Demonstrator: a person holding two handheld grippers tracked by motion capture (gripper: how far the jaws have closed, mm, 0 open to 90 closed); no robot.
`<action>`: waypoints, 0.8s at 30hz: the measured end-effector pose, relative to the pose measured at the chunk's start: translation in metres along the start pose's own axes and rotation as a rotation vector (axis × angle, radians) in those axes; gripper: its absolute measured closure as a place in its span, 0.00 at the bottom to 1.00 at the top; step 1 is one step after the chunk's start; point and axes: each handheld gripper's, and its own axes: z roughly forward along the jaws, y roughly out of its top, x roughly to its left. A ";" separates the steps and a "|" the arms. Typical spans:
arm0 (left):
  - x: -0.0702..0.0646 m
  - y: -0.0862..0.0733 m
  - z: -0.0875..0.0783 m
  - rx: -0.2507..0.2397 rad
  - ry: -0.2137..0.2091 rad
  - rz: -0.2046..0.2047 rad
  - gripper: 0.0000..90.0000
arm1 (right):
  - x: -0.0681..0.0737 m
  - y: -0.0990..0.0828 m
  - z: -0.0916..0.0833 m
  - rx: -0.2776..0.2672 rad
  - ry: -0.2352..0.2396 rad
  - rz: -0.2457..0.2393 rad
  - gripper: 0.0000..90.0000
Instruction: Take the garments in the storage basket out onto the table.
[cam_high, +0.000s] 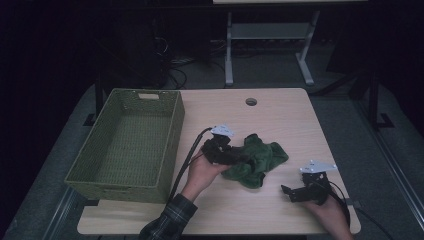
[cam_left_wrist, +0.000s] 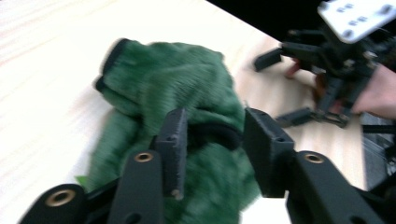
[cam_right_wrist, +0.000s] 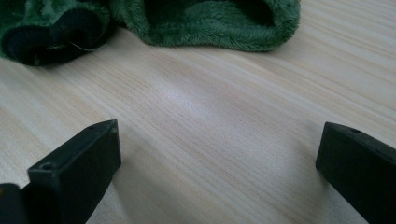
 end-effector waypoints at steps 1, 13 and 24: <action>-0.003 -0.002 0.000 0.001 0.002 0.005 0.71 | 0.000 0.000 0.000 0.000 0.001 -0.001 0.00; -0.016 -0.028 0.028 0.096 0.030 0.037 0.70 | 0.000 0.000 0.000 0.000 0.001 0.000 0.00; 0.001 -0.042 0.047 0.146 0.098 0.037 0.69 | 0.006 0.001 -0.004 0.002 0.012 0.001 0.09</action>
